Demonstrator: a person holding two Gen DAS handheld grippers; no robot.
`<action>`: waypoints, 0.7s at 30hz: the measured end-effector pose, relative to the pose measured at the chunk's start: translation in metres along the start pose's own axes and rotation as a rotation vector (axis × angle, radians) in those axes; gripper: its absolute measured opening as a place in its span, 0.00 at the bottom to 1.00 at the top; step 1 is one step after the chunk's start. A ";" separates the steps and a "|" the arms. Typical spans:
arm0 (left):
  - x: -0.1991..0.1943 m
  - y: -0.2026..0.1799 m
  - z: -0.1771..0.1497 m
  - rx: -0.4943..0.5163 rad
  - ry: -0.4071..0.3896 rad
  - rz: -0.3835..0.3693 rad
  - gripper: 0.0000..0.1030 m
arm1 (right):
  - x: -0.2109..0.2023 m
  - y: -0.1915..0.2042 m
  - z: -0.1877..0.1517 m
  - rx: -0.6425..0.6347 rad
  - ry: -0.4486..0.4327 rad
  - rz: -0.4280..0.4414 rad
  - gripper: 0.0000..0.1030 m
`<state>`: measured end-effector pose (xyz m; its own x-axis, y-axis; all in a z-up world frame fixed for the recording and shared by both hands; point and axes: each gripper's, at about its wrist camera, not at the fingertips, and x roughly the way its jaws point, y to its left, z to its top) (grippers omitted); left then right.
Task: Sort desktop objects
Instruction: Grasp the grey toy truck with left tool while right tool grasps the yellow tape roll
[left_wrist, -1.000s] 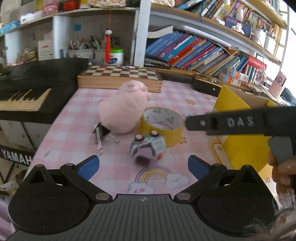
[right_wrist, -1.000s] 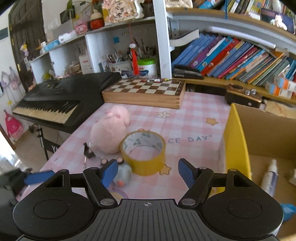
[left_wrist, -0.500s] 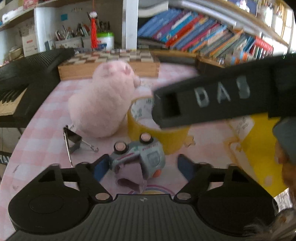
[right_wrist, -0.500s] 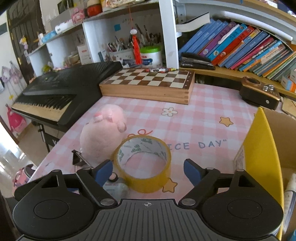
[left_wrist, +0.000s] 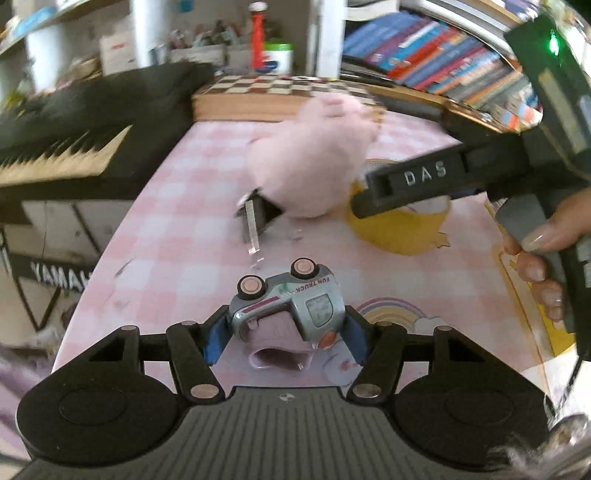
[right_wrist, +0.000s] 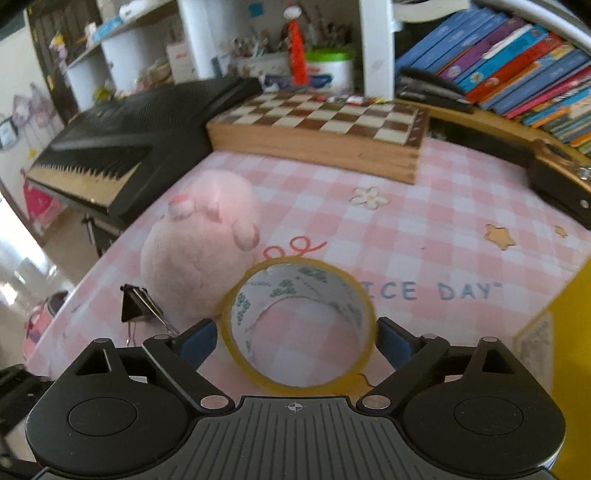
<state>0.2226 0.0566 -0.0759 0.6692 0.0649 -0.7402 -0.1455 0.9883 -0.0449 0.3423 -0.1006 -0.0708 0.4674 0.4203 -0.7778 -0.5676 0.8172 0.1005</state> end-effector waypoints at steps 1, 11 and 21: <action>-0.002 0.003 0.000 -0.013 0.000 0.001 0.58 | 0.004 0.000 0.001 -0.005 0.004 -0.003 0.92; -0.012 0.007 0.012 -0.026 -0.029 -0.058 0.58 | 0.005 0.007 0.001 -0.059 0.009 -0.032 0.85; -0.027 0.006 0.014 -0.001 -0.060 -0.144 0.58 | -0.062 0.013 -0.009 -0.012 -0.114 -0.058 0.85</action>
<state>0.2142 0.0632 -0.0472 0.7253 -0.0699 -0.6849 -0.0453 0.9878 -0.1488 0.3000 -0.1195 -0.0268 0.5730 0.4150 -0.7067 -0.5454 0.8368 0.0492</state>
